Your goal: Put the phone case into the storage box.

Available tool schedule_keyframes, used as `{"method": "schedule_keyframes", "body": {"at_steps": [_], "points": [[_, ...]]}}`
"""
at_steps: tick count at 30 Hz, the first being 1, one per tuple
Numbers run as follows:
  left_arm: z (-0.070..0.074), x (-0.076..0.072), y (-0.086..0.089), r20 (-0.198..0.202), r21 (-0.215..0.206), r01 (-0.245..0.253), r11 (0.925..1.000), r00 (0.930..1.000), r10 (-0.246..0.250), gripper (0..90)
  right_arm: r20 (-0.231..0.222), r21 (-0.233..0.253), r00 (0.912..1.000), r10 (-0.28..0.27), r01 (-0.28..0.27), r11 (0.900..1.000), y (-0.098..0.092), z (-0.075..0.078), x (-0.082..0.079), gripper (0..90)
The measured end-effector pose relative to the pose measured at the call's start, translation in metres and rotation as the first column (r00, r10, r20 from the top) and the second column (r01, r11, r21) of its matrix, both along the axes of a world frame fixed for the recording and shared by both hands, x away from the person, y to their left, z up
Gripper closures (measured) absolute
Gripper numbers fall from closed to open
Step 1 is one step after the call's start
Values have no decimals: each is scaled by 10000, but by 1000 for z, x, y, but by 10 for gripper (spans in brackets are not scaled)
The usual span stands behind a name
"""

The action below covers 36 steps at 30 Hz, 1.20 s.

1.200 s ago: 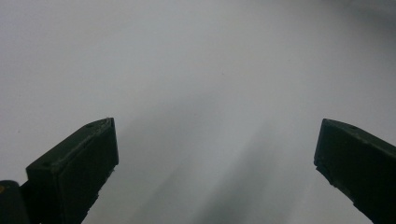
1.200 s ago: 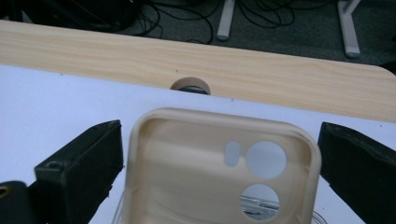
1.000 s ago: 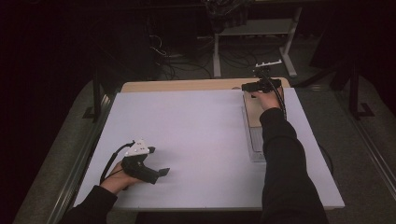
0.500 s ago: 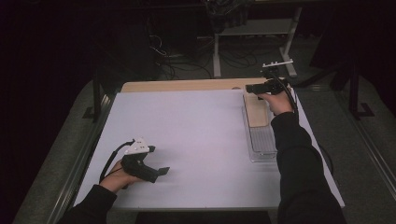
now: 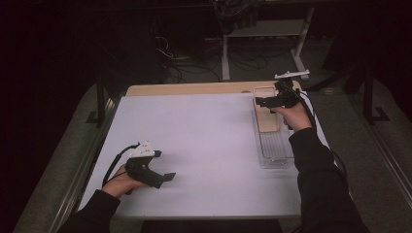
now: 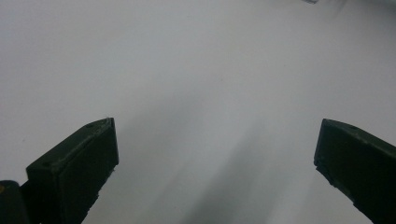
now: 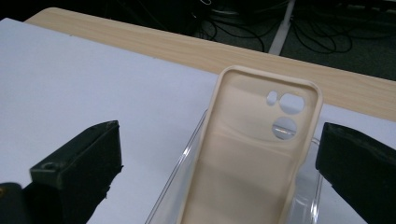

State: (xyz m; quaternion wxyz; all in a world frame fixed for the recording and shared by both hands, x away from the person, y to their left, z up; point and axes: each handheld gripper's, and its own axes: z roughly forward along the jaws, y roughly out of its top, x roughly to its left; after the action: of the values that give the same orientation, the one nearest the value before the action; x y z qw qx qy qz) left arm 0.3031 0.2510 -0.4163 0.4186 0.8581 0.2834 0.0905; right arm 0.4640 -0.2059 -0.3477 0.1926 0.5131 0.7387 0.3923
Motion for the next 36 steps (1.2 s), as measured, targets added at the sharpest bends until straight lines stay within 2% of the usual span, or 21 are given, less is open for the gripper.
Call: {"method": "schedule_keyframes", "body": {"at_steps": [8,19,23,27,36], "points": [[0,1,-1,-48,117,221,9997,9997,-220,0,-1,180,9985,539,-539,9984,-3,-1,-18,0],[7,5,2,-144,39,361,9993,9992,-360,0,36,412,9923,1235,-1236,9915,-3,-6,-44,0],[9,7,2,-136,67,509,9987,9986,-508,0,-29,538,9870,1609,-1605,9856,-2,-10,-53,0],[13,8,3,-166,11,523,9986,9985,-523,0,34,416,9817,1906,-1906,9808,1,-13,-63,0],[16,10,3,-194,-16,699,9976,9974,-699,0,115,592,9727,2319,-2322,9709,1,-15,-82,0]]}}
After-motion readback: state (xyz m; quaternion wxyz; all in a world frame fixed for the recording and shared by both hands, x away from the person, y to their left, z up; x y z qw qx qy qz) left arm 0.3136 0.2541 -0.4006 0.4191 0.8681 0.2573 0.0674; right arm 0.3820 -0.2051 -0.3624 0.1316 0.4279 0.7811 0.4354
